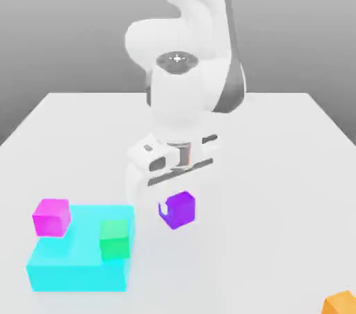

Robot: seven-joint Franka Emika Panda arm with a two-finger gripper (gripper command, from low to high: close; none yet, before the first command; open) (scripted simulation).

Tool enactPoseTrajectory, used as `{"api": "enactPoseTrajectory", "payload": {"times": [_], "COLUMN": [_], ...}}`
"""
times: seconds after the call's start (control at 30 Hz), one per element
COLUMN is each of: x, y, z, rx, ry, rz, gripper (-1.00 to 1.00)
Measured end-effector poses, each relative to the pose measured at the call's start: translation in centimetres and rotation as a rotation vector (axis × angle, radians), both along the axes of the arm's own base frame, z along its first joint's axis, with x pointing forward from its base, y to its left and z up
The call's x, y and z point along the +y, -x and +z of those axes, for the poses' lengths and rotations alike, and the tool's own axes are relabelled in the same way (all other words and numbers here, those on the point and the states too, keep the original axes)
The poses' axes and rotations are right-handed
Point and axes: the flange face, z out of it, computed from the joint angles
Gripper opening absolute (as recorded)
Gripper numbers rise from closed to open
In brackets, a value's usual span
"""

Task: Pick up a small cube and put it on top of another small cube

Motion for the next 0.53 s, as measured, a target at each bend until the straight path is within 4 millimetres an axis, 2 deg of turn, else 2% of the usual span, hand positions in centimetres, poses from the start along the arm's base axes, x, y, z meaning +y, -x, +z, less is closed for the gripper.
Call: {"api": "enactPoseTrajectory", "payload": {"times": [0.13, 0.23, 0.3, 0.4, 0.43, 0.53], "x": [-3.9, -7.5, -8.5, -8.8, -8.9, -8.9], "y": [-3.6, -5.5, -6.0, -6.1, -6.1, -6.1], "z": [4.2, 7.8, 7.2, 3.6, 2.9, 2.9], "rx": [-0.001, 0.001, 0.001, 0.002, 0.002, 0.002], "ry": [-0.001, -0.001, -0.003, -0.002, -0.001, -0.001], "rz": [-0.237, -0.422, -0.472, -0.488, -0.489, -0.489], "gripper": [-1.00, -1.00, -1.00, -1.00, 1.00, 1.00]}}
